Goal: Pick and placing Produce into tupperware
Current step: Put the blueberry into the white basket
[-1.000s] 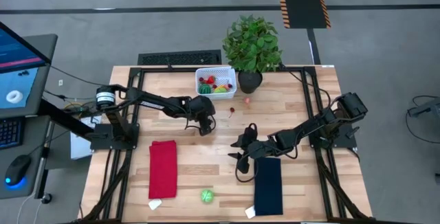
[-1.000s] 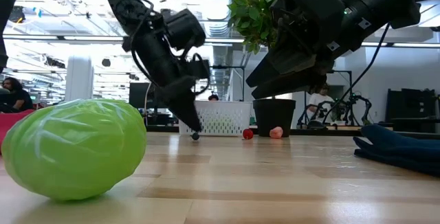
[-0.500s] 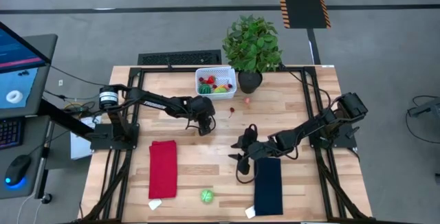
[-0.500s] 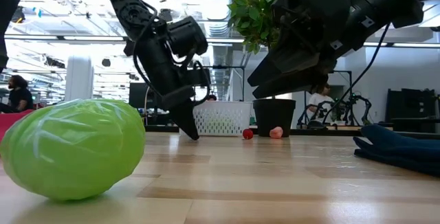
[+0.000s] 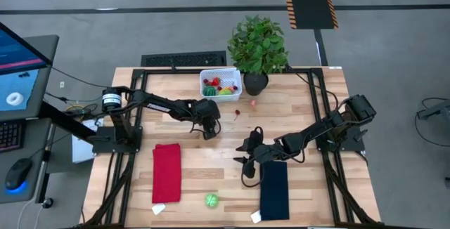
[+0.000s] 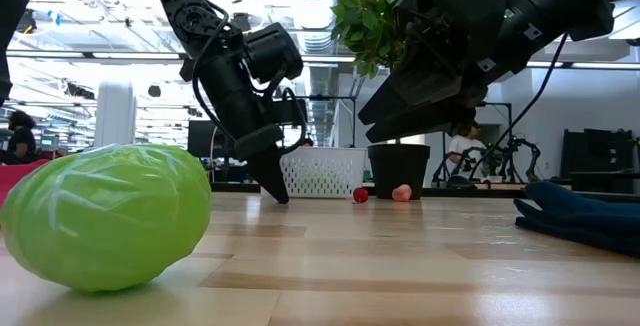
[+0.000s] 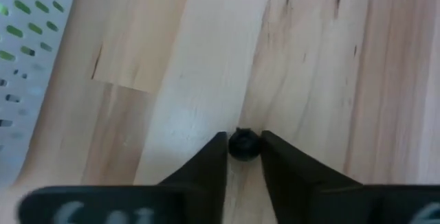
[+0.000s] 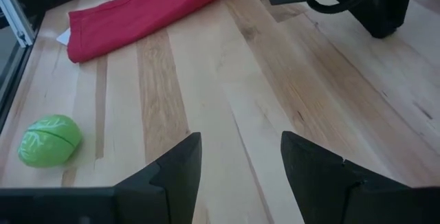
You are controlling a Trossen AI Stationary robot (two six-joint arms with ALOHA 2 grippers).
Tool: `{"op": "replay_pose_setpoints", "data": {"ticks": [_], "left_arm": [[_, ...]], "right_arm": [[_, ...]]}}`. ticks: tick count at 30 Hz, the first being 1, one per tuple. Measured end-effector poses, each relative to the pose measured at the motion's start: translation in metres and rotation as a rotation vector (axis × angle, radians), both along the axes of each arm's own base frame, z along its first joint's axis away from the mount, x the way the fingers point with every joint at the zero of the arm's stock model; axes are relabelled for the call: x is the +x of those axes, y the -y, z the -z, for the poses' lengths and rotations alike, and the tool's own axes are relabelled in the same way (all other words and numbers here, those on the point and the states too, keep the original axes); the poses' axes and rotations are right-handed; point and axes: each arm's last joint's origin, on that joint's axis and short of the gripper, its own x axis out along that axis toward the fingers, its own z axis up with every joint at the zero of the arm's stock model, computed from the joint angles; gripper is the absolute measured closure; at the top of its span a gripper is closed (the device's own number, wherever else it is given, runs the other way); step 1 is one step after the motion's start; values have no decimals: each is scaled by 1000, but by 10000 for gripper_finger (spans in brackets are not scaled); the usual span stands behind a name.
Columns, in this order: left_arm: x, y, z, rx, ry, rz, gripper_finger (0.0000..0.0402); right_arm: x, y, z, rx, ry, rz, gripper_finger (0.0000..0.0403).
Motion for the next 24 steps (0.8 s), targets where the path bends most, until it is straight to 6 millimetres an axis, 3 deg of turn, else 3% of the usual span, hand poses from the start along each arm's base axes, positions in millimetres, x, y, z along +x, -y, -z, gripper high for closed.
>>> {"op": "replay_pose_setpoints", "data": {"ticks": [5, 14, 24], "left_arm": [[0, 0, 0, 20, 1, 7, 374], [7, -3, -6, 39, 3, 0, 339], [22, -7, -33, 66, -15, 13, 369]], "right_arm": [[0, 0, 0, 0, 0, 0, 182], [0, 0, 0, 0, -1, -1, 182], [-1, -2, 0, 1, -3, -8, 182]]}}
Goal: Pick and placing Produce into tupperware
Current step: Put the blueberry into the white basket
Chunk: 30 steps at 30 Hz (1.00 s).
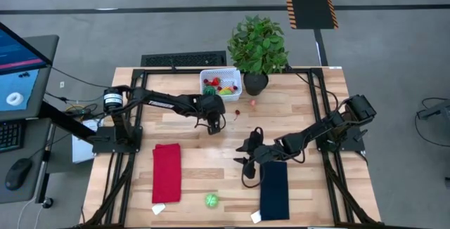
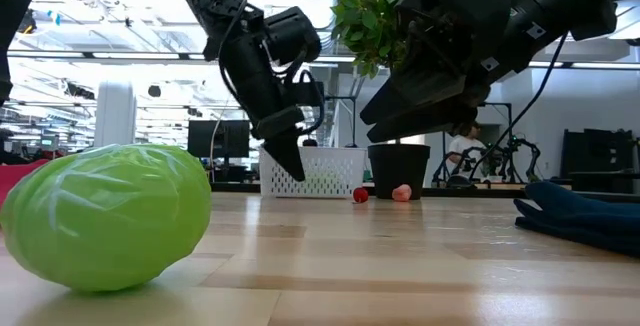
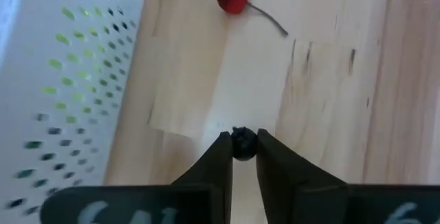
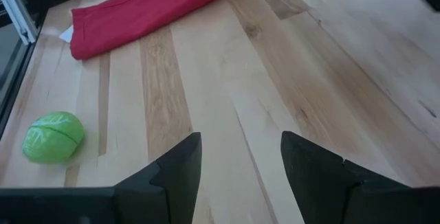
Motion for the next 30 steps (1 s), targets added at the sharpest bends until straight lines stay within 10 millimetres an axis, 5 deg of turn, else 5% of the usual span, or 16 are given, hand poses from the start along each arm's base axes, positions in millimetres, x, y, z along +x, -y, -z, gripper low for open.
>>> {"op": "replay_pose_setpoints", "data": {"ticks": [17, 24, 30], "left_arm": [[18, -45, -87, 109, 8, -93, 356], [-2, -92, -88, 124, -33, -232, 352], [-21, -127, -86, -42, 39, -381, 344]], "right_arm": [[-1, -4, -1, 2, 6, -12, 182], [-2, -6, -1, 3, 8, -20, 182], [-2, -6, -1, 3, 9, -19, 182]]}}
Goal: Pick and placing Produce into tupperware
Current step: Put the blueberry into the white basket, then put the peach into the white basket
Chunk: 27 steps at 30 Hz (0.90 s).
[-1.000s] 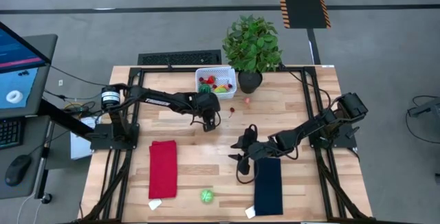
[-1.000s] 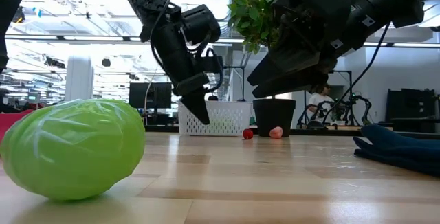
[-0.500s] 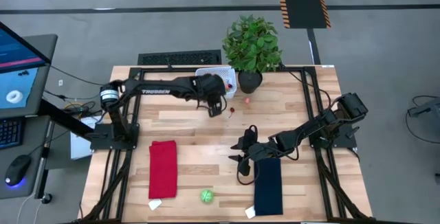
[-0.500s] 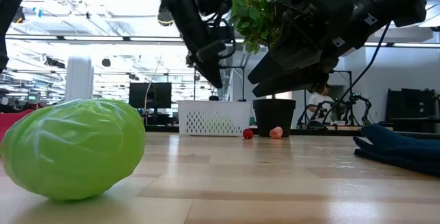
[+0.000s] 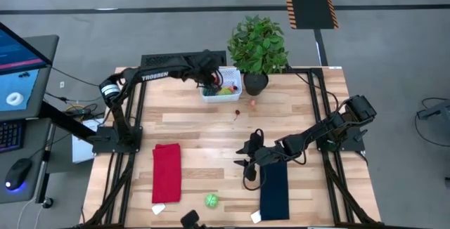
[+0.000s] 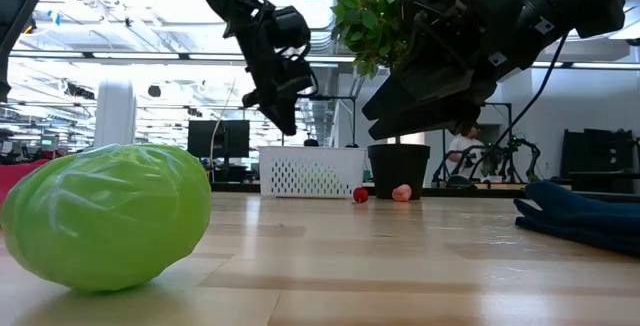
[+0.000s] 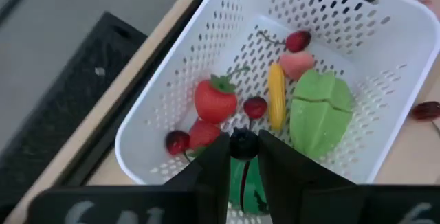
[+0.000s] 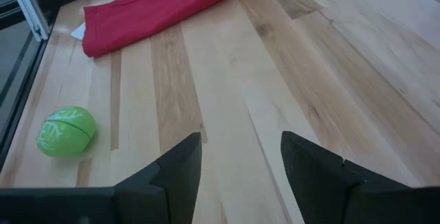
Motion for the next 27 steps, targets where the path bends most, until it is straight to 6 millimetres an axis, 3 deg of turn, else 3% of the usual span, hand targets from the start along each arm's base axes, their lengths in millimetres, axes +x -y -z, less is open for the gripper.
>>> {"op": "replay_pose_setpoints", "data": {"ticks": [12, 18, 23, 27], "left_arm": [[-3, -1, 3, -41, 10, -11, 201], [-11, 19, -3, -107, -56, 80, 188], [-15, 43, -28, -137, 175, 253, 191], [-32, 73, -42, -121, 408, 428, 192]], "right_arm": [[0, 5, 2, -49, -9, 67, 182], [-3, 23, 6, -120, -80, 195, 182], [-2, 32, 7, -128, -105, 209, 182], [0, 30, 6, -143, -107, 109, 182]]}}
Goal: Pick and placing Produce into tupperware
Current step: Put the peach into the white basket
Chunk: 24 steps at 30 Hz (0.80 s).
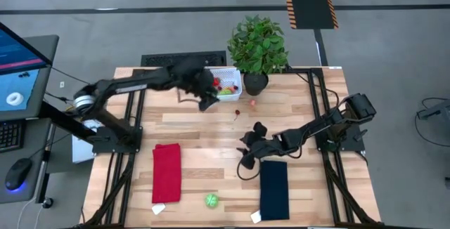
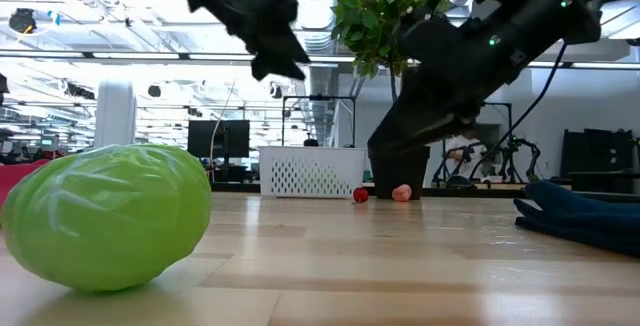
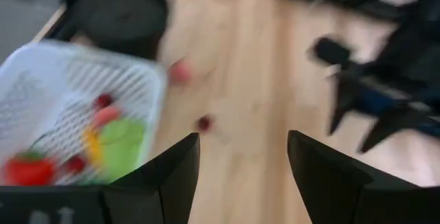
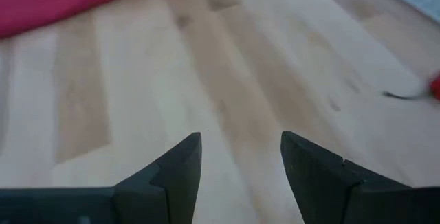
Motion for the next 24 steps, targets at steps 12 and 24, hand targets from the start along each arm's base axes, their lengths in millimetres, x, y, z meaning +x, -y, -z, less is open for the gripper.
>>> {"op": "replay_pose_setpoints", "data": {"ticks": [12, 24], "left_arm": [[-77, 104, 21, 75, 662, 208, 192], [-91, 137, 56, 118, 691, 113, 192]], "right_arm": [[-11, -3, -42, -116, 97, -177, 182], [-45, 36, -123, -209, 311, -236, 182]]}}
